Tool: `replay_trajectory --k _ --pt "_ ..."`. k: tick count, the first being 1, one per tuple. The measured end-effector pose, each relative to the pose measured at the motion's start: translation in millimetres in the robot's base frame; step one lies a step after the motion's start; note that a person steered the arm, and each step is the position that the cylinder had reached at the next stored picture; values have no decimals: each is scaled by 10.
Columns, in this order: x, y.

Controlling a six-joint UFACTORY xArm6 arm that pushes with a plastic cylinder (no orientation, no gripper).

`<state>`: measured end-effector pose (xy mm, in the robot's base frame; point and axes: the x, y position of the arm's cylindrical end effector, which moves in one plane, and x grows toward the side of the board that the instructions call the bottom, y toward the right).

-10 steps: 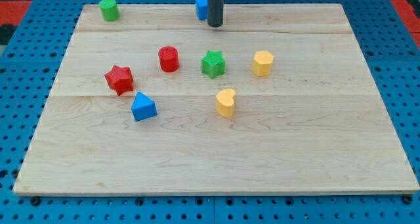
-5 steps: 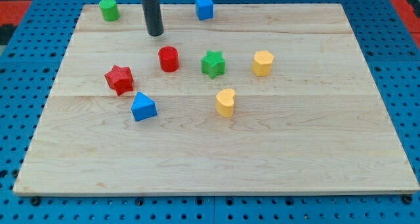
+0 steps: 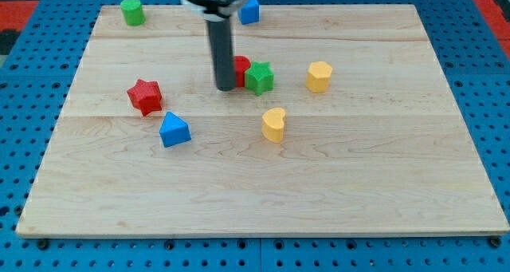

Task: Place the green star at the top right corner of the board

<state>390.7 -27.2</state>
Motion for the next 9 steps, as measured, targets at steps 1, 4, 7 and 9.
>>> replay_trajectory --k 1,4,7,9 --pt "-198 376" --pt "-1326 1666" --pt "-1542 2392" --pt "-1550 2677"
